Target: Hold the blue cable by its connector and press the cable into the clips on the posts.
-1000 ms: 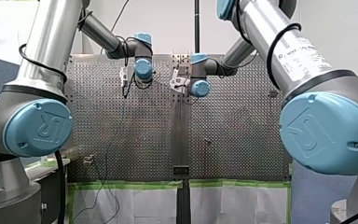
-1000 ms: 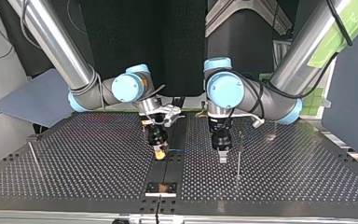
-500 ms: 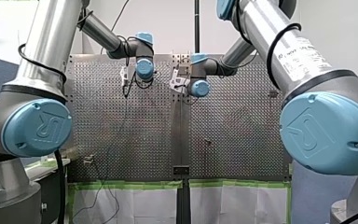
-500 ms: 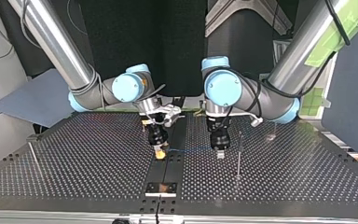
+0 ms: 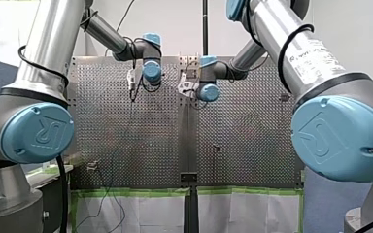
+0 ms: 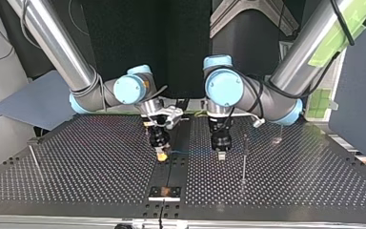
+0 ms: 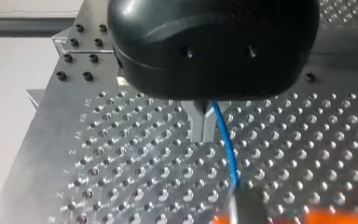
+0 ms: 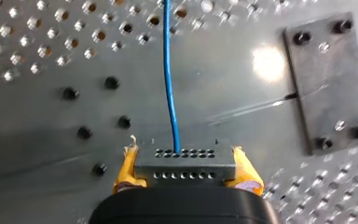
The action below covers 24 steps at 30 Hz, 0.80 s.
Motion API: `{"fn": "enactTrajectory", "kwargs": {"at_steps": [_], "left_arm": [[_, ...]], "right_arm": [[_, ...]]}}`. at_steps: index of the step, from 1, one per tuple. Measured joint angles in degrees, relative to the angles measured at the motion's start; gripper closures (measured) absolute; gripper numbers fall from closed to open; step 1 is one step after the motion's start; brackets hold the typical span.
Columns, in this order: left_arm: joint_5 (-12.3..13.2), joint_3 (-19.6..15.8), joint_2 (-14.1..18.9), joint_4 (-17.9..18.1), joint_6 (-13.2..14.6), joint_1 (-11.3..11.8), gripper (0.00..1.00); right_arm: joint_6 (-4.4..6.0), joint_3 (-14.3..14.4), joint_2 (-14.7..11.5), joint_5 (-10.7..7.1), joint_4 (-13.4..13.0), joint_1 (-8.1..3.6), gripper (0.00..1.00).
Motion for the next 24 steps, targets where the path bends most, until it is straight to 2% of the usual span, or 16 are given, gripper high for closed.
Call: {"fn": "enactTrajectory", "kwargs": {"at_steps": [6,12,14,18,24], "left_arm": [[0.1,-0.2,-1.1,-0.1,-2.6,-1.3,0.99],[0.1,-1.6,-3.8,0.1,-2.7,-2.7,0.99],[0.2,-2.4,-4.7,0.7,-2.4,-3.2,0.99],[0.3,-4.4,-6.3,2.5,-2.3,-4.1,0.99],[0.3,-7.3,-6.7,5.6,-2.5,-4.6,0.99]], "right_arm": [[0.00,2.6,0.0,0.40,-0.1,-0.99,1.00],[-0.41,5.6,0.0,0.82,-0.3,-1.84,1.00],[-0.93,6.5,0.0,1.13,-0.3,-1.97,1.00],[-2.83,8.7,0.0,2.33,-0.4,-2.17,1.00],[-5.34,12.0,0.0,4.19,-0.5,-2.39,1.00]]}}
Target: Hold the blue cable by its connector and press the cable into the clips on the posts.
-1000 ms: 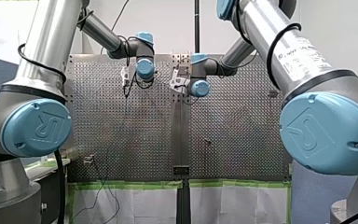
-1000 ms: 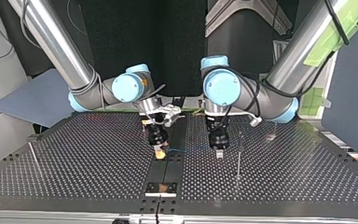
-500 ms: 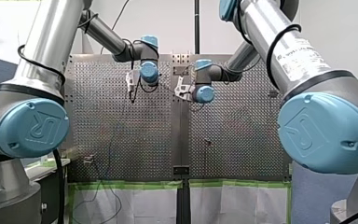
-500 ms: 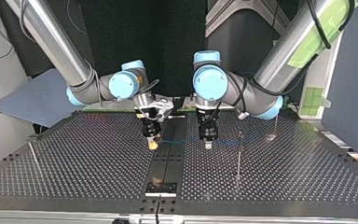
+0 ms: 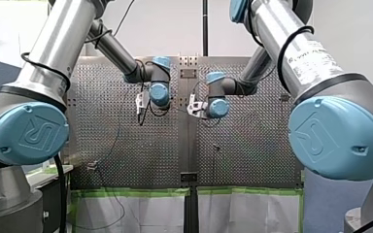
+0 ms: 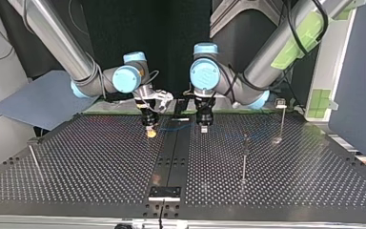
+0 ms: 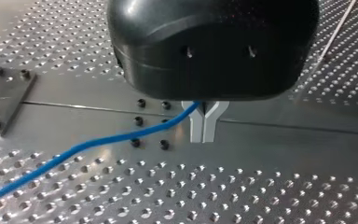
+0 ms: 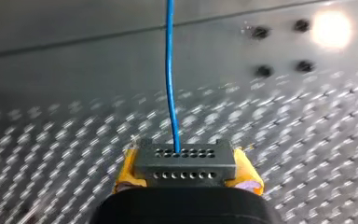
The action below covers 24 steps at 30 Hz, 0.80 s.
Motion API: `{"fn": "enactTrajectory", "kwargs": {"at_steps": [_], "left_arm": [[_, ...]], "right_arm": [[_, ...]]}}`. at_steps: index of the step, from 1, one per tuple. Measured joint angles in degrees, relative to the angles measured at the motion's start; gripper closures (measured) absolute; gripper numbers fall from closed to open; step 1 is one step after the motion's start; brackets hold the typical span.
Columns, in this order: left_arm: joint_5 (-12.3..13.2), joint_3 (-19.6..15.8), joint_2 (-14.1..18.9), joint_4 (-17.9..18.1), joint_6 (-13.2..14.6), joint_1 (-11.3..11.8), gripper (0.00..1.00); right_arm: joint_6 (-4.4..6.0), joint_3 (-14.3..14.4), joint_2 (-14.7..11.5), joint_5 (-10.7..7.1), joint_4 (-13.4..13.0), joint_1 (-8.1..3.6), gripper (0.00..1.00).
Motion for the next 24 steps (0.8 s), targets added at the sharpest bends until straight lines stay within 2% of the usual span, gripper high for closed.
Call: {"fn": "enactTrajectory", "kwargs": {"at_steps": [5,14,24], "left_arm": [[0.1,-1.1,-1.2,2.3,0.0,-0.6,0.99],[-0.1,-1.2,-5.9,4.9,-0.5,-2.7,0.99],[0.0,-1.3,-11.2,7.6,-1.3,-4.3,0.99]], "right_arm": [[-1.17,2.8,0.0,0.71,-0.1,-0.02,1.00],[-2.69,7.6,0.0,3.04,-0.5,0.01,1.00],[-4.11,13.6,0.0,6.46,-4.1,0.03,1.00]]}}
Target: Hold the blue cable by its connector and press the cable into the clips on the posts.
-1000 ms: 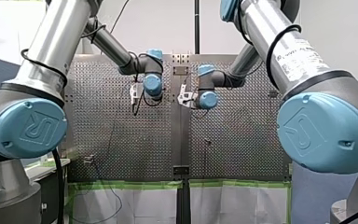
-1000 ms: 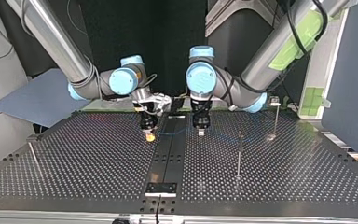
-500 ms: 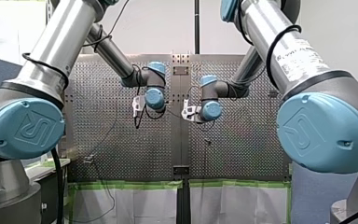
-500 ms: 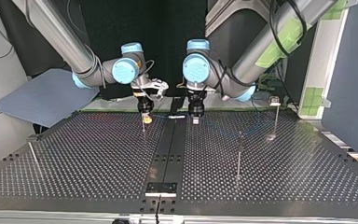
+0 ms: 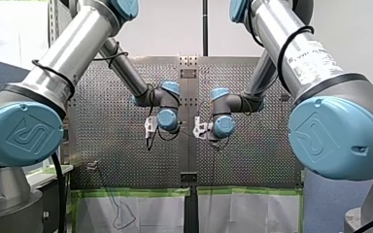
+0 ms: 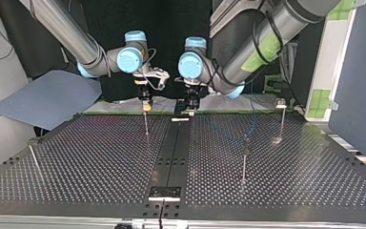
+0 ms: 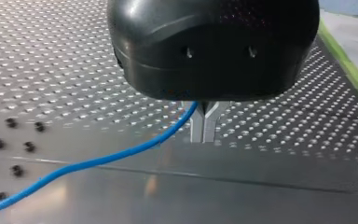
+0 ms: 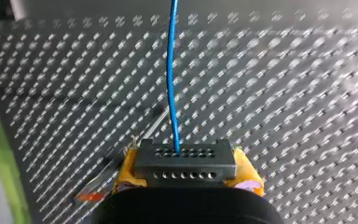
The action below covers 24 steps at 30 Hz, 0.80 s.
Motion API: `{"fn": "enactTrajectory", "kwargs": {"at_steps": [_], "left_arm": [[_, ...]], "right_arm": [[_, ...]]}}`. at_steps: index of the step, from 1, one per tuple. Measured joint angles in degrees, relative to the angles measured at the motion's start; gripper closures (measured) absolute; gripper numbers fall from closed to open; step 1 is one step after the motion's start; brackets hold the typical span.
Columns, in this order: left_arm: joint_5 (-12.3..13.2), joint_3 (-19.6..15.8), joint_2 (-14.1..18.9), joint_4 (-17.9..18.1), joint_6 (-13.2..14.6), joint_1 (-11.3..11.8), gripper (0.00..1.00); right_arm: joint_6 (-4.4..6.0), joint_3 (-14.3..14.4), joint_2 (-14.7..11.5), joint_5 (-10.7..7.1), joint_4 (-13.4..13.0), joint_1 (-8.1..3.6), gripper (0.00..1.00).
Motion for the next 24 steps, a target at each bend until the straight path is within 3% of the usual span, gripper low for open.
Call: {"fn": "enactTrajectory", "kwargs": {"at_steps": [9,14,19,24], "left_arm": [[0.0,0.0,-4.8,3.5,-0.5,-1.7,0.99],[-0.1,0.0,-6.0,4.4,-0.9,-2.6,0.99],[-0.2,0.0,-6.1,5.1,-0.8,-4.0,0.99],[0.2,0.0,-7.1,6.9,-1.4,-5.8,0.99]], "right_arm": [[-0.64,4.9,0.0,1.61,-1.5,-0.17,1.00],[-0.67,6.0,0.0,1.69,-2.4,-0.41,1.00],[-0.19,8.1,0.1,1.56,-4.5,-2.02,1.00],[-0.50,9.8,0.6,1.39,-7.3,-3.45,1.00]]}}
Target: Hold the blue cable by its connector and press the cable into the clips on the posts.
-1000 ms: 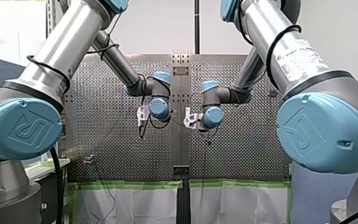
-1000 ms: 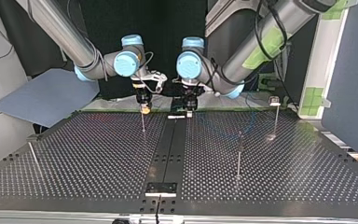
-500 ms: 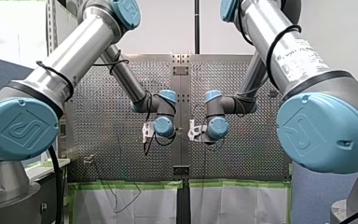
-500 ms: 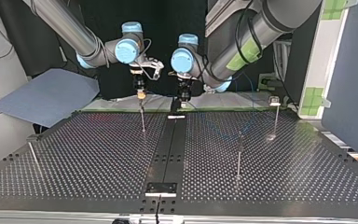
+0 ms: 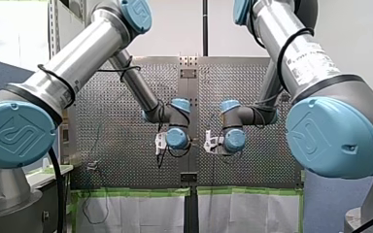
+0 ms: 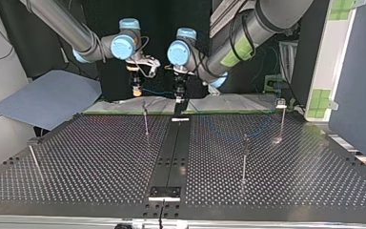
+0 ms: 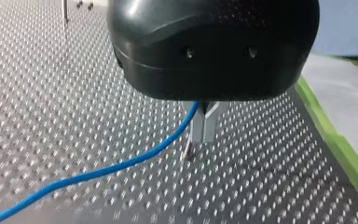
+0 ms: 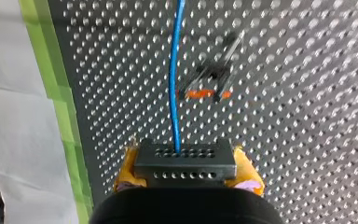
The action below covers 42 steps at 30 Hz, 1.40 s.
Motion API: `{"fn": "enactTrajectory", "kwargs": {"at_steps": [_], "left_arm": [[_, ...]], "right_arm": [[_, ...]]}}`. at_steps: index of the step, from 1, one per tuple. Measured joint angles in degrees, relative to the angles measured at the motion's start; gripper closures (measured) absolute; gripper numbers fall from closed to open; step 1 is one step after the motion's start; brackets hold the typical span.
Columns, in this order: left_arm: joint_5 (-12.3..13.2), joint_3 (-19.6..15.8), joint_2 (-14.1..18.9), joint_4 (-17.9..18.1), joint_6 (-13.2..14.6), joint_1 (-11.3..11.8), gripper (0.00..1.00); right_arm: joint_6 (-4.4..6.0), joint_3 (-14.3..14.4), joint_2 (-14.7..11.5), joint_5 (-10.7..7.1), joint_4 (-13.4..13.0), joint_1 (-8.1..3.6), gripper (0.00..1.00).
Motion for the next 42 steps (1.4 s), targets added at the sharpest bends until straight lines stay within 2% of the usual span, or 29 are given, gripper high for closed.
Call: {"fn": "enactTrajectory", "kwargs": {"at_steps": [3,8,17,20,24,30,33,37,42], "left_arm": [[-0.4,0.0,-0.8,1.5,-0.7,-1.2,0.99],[-2.4,0.0,-1.1,4.4,-1.3,-3.1,0.99],[-4.6,0.0,-1.1,7.7,-1.4,-4.5,0.99],[-5.2,0.0,-1.1,8.1,-1.4,-5.0,0.99],[-5.5,0.0,-1.2,8.7,-1.4,-5.5,0.99],[-5.5,0.1,-1.2,8.9,-1.5,-5.9,0.99],[-5.7,0.5,-1.7,8.4,-1.6,-6.2,0.99],[-5.7,2.2,-3.4,6.7,-1.7,-6.9,0.99],[-6.6,4.8,-6.1,4.9,-1.8,-7.6,0.99]], "right_arm": [[-0.15,0.3,1.2,-0.37,-1.7,-0.73,1.00],[-0.18,0.5,3.3,-1.69,-3.5,-2.02,1.00],[0.21,0.5,4.1,-6.26,-6.2,-5.21,1.00],[-0.14,0.7,4.1,-8.06,-6.9,-6.57,1.00],[-1.08,1.3,4.1,-10.57,-8.3,-8.94,1.00],[-1.33,1.6,4.1,-14.21,-9.5,-12.52,1.00],[-1.74,1.6,4.1,-16.05,-9.7,-13.68,1.00],[-2.26,1.6,4.1,-18.25,-10.2,-14.10,1.00],[-1.99,1.5,4.1,-21.35,-12.4,-14.17,1.00]]}}
